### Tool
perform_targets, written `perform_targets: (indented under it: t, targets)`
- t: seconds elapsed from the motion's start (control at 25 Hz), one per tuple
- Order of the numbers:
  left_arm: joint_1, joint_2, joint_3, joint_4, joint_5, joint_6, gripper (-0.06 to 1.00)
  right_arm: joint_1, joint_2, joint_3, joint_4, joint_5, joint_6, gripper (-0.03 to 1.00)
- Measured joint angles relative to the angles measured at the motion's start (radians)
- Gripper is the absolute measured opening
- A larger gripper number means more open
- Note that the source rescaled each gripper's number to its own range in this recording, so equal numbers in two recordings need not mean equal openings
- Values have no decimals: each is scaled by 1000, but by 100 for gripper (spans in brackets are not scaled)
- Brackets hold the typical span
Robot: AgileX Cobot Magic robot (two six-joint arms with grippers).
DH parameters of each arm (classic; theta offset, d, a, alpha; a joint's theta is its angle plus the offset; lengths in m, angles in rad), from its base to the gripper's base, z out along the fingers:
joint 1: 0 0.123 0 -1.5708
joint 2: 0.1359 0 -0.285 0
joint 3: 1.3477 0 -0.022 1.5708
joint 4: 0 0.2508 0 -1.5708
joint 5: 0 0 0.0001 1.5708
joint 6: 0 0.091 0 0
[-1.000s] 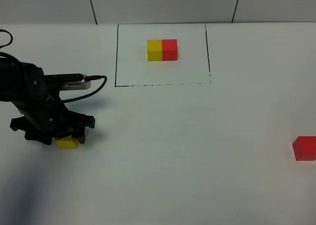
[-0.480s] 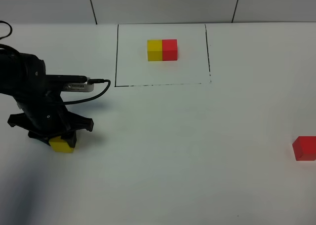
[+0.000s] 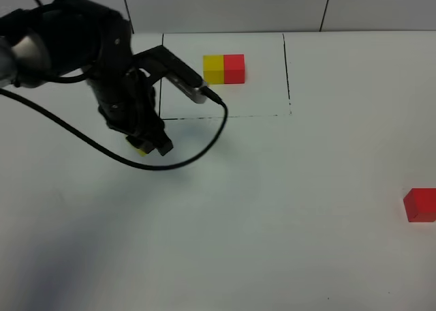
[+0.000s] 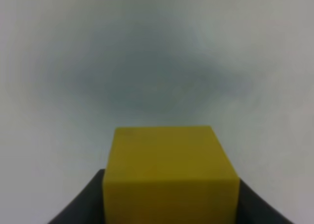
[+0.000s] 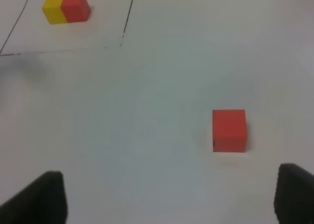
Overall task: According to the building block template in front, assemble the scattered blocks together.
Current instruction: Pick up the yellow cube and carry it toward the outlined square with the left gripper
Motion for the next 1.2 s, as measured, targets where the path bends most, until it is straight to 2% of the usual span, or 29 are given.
perform_targets:
  t: [0.24, 0.44, 0.68, 0.88, 1.2]
  targets:
    - [-118, 169, -218, 0, 82, 274, 0, 0, 0, 0, 0, 0, 3, 71]
    - [-168, 285, -357, -2, 91, 383, 0, 0, 0, 0, 0, 0, 3, 71]
    - [-171, 388, -471, -1, 92, 461, 0, 0, 0, 0, 0, 0, 3, 71]
    - [-171, 433, -481, -2, 90, 503, 0, 0, 0, 0, 0, 0, 3, 71]
    - [-171, 449, -489, -2, 94, 508, 0, 0, 0, 0, 1, 0, 3, 71]
